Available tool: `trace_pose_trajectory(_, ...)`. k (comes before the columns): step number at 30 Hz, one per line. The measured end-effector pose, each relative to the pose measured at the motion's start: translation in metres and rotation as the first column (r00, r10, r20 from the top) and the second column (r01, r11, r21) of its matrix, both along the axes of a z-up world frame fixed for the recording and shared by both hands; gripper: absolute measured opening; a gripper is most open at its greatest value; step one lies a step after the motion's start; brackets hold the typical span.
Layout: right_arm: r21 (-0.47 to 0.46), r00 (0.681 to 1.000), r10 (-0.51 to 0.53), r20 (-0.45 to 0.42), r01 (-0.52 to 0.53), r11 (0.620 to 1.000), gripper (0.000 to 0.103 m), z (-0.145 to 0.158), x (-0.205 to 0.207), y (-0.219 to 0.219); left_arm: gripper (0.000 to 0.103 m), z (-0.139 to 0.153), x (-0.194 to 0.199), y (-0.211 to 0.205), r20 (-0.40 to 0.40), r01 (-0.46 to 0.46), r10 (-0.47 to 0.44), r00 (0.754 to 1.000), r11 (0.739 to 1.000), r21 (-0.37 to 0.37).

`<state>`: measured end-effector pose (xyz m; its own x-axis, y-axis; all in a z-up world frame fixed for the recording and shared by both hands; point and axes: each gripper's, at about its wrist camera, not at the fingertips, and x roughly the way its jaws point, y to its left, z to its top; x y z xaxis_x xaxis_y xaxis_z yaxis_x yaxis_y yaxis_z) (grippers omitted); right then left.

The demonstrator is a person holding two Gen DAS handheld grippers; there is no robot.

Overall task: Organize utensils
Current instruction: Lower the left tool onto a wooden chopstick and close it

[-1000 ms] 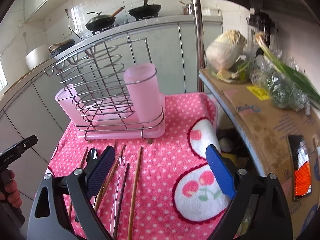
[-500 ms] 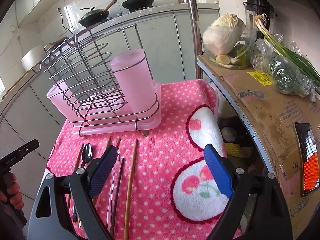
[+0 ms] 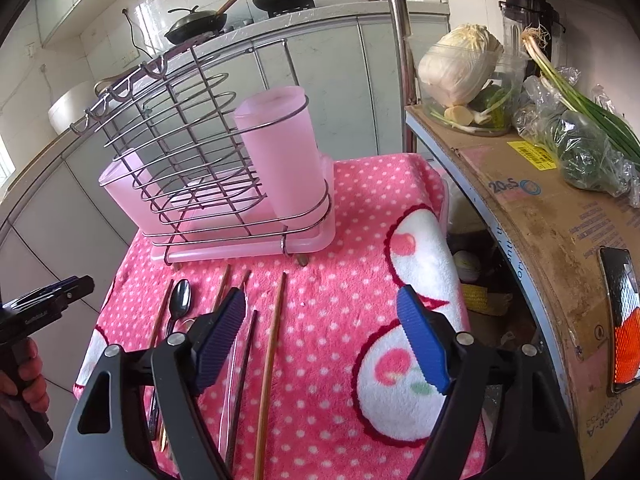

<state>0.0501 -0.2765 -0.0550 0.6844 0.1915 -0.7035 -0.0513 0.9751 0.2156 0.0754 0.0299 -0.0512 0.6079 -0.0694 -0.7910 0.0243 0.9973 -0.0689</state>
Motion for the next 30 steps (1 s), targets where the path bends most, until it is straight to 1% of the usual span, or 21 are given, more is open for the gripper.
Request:
trace_pose_trajectory(2, 0.008, 1.000, 0.004, -0.008, -0.004, 1.000, 0.075, -0.001, 0.000, 0.000, 0.046, -0.006, 0.007, -0.002, -0.045, 0.011, -0.011, 0.999, 1.000, 0.006)
trace_pose_trajectory(4, 0.019, 1.000, 0.007, -0.018, -0.006, 1.000, 0.074, -0.003, 0.001, -0.001, 0.042, -0.014, 0.016, -0.004, -0.099, 0.024, -0.023, 0.995, 1.000, 0.004)
trace_pose_trajectory(6, 0.030, 1.000, 0.010, -0.026, -0.009, 1.000, 0.073, -0.004, 0.001, -0.003, 0.038, -0.021, 0.024, -0.004, -0.148, 0.028, -0.030, 0.989, 0.999, -0.021)
trace_pose_trajectory(9, 0.039, 0.999, 0.013, -0.036, -0.012, 0.999, 0.072, -0.007, 0.003, -0.005, 0.033, -0.034, 0.041, -0.002, -0.236, 0.019, -0.038, 0.971, 0.997, -0.080)
trace_pose_trajectory(10, 0.041, 0.999, 0.014, -0.038, -0.012, 0.999, 0.072, -0.008, 0.003, -0.005, 0.032, -0.038, 0.046, -0.002, -0.258, 0.017, -0.040, 0.965, 0.996, -0.092)
trace_pose_trajectory(14, 0.046, 0.999, 0.018, -0.048, -0.016, 0.999, 0.071, -0.012, 0.005, -0.007, 0.030, -0.054, 0.065, -0.006, -0.340, -0.004, -0.029, 0.940, 0.995, -0.096)
trace_pose_trajectory(17, 0.047, 0.998, 0.022, -0.058, -0.019, 0.999, 0.071, -0.015, 0.007, -0.009, 0.022, -0.065, 0.073, -0.011, -0.372, -0.009, -0.024, 0.928, 0.996, -0.087)
trace_pose_trajectory(20, 0.052, 0.997, 0.025, -0.069, -0.022, 0.998, 0.070, -0.018, 0.010, -0.011, 0.022, -0.071, 0.079, -0.014, -0.379, -0.010, -0.018, 0.925, 0.998, -0.070)
trace_pose_trajectory(28, 0.053, 0.994, 0.045, -0.096, -0.040, 0.998, 0.070, -0.024, 0.019, -0.008, 0.021, -0.090, 0.095, -0.018, -0.415, -0.010, -0.021, 0.909, 0.997, -0.073)
trace_pose_trajectory(30, 0.054, 0.993, 0.052, -0.104, -0.046, 0.997, 0.070, -0.025, 0.022, -0.006, 0.019, -0.094, 0.099, -0.022, -0.422, -0.005, -0.021, 0.906, 0.998, -0.060)
